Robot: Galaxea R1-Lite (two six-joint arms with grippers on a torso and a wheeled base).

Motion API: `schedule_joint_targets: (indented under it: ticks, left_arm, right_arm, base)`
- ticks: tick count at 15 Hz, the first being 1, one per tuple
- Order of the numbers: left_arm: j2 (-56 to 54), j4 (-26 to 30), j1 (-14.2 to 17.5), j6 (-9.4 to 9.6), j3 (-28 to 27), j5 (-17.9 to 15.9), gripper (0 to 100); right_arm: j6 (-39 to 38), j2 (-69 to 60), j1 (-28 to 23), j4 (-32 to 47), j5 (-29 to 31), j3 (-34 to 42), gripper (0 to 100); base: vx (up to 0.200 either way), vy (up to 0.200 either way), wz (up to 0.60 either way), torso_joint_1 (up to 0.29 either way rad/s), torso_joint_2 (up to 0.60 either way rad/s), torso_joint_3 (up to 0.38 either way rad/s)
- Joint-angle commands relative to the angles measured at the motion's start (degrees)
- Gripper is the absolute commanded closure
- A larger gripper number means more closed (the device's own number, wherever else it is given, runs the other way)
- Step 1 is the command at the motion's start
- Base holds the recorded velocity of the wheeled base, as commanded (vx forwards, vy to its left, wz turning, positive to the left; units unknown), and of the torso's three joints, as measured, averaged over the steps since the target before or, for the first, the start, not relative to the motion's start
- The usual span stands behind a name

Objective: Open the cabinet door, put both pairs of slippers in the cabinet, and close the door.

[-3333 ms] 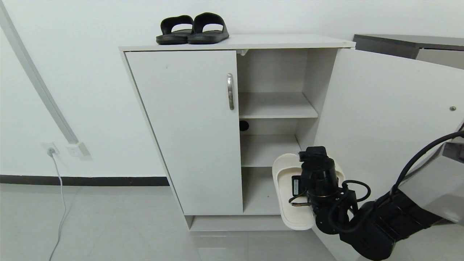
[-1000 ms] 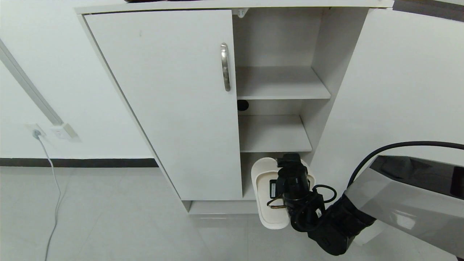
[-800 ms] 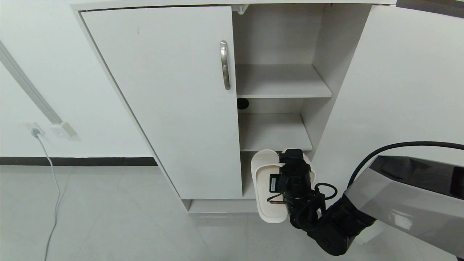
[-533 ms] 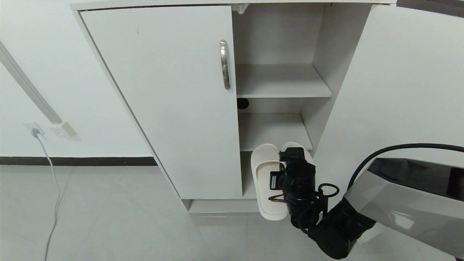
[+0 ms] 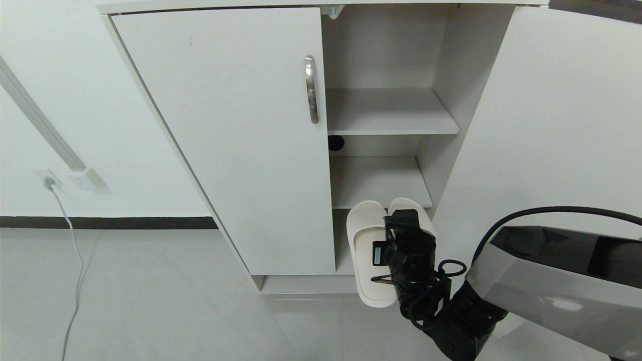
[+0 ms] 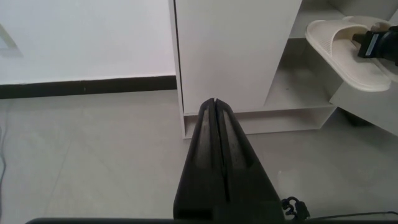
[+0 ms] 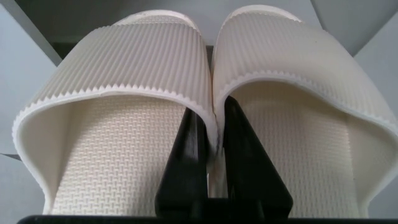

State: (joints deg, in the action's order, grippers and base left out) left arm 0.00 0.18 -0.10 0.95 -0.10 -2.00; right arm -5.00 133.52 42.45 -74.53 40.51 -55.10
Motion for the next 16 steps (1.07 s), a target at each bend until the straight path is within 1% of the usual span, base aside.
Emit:
schedule_joint_targets:
  ticks: [1,2,11,14,16]
  left_arm:
    - [0.1,0.0,0.0,0.02,0.0,0.0,100]
    - [0.0,0.0,0.0,0.02,0.0,0.0,100]
    - [0.1,0.0,0.0,0.02,0.0,0.0,100]
    - [0.0,0.0,0.0,0.02,0.0,0.0,100]
    - [0.0,-0.1,0.0,0.02,0.0,0.0,100]
  right_arm:
    - [0.0,0.6,0.0,-0.1,0.0,-0.1,100]
    - [0.0,0.6,0.0,-0.4,0.0,-0.1,100]
    - [0.0,0.7,-0.2,-0.3,-0.2,-0.4,100]
    - [0.1,1.8,-1.0,-0.1,-0.6,-1.6,100]
    - [0.0,4.2,-1.8,0.4,-1.8,-5.0,100]
  base:
    - [0.0,0.0,0.0,0.0,0.0,0.0]
    - [0.0,0.0,0.0,0.0,0.0,0.0]
    - [0.2,0.0,0.0,0.002,0.0,0.001]
    - [0.0,0.0,0.0,0.0,0.0,0.0]
    - [0.0,0.0,0.0,0.0,0.0,0.0]
